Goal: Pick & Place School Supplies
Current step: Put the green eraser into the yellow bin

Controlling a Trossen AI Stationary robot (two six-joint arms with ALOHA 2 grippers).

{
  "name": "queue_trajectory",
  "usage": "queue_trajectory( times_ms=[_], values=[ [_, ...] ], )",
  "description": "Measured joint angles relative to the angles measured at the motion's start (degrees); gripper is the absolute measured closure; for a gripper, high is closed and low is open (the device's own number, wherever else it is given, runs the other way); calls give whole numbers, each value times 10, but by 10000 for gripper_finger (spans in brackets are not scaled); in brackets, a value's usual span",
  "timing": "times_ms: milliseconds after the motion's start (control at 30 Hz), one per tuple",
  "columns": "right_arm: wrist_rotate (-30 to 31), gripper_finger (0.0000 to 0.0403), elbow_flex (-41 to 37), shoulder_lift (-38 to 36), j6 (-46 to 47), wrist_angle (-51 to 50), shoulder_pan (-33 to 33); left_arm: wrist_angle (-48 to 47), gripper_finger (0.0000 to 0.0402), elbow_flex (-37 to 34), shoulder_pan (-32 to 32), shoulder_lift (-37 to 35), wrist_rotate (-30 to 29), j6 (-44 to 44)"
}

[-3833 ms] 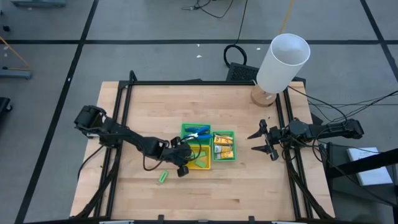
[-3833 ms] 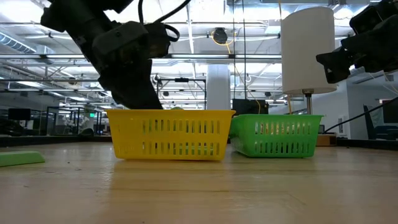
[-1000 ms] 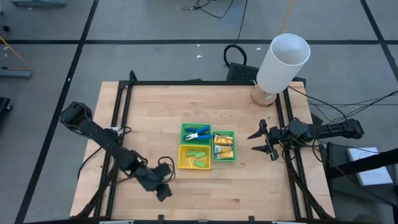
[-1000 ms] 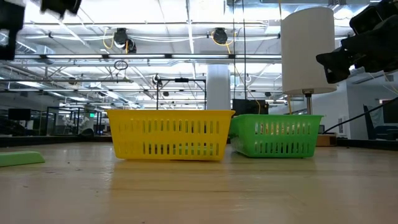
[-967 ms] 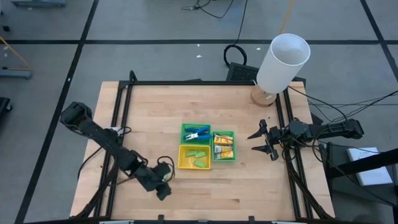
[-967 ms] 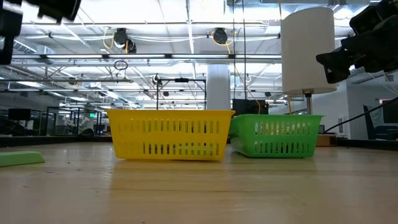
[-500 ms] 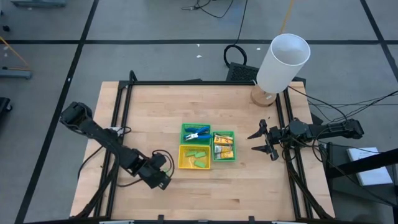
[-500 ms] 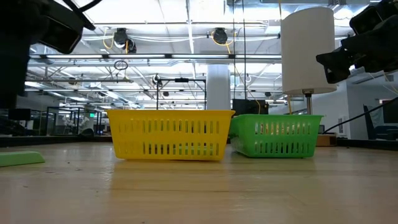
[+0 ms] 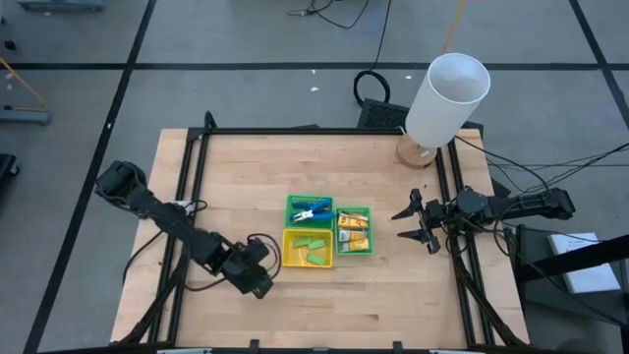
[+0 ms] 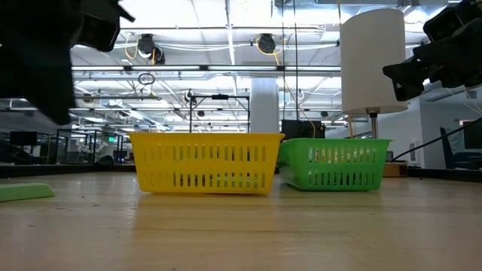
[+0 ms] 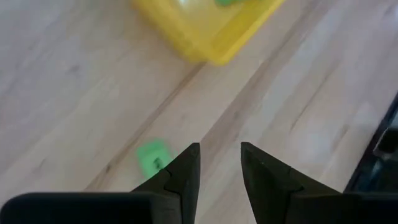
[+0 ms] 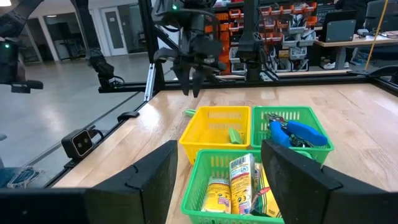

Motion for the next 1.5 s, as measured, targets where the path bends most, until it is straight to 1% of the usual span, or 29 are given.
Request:
queue_trajectory(
  times_ms=[200,267,367,467,567,700,800,933,1300,1500],
  values=[
    [0,177,0,0,0,0,0,-27,278,0,20,27,86,-46],
    [0,177,0,0,0,0,0,-26,265,0,24,46,105,-48],
    [0,177,0,0,0,0,0,-29,236,0,25,73,131,-46],
    [0,177,0,0,0,0,0,-27,203,2,25,88,145,-46],
    [0,177,0,0,0,0,0,-25,176,3,25,91,143,-58],
    [0,177,0,0,0,0,0,-28,157,2,24,92,135,-71],
    [0,177,0,0,0,0,0,-64,160,0,21,96,143,-87],
    [0,177,0,0,0,0,0,-89,174,1,20,101,144,-119],
    [0,177,0,0,0,1,0,-67,226,0,18,107,142,-119],
    [0,177,0,0,0,1,0,-38,246,0,15,126,136,-121]
  ],
)
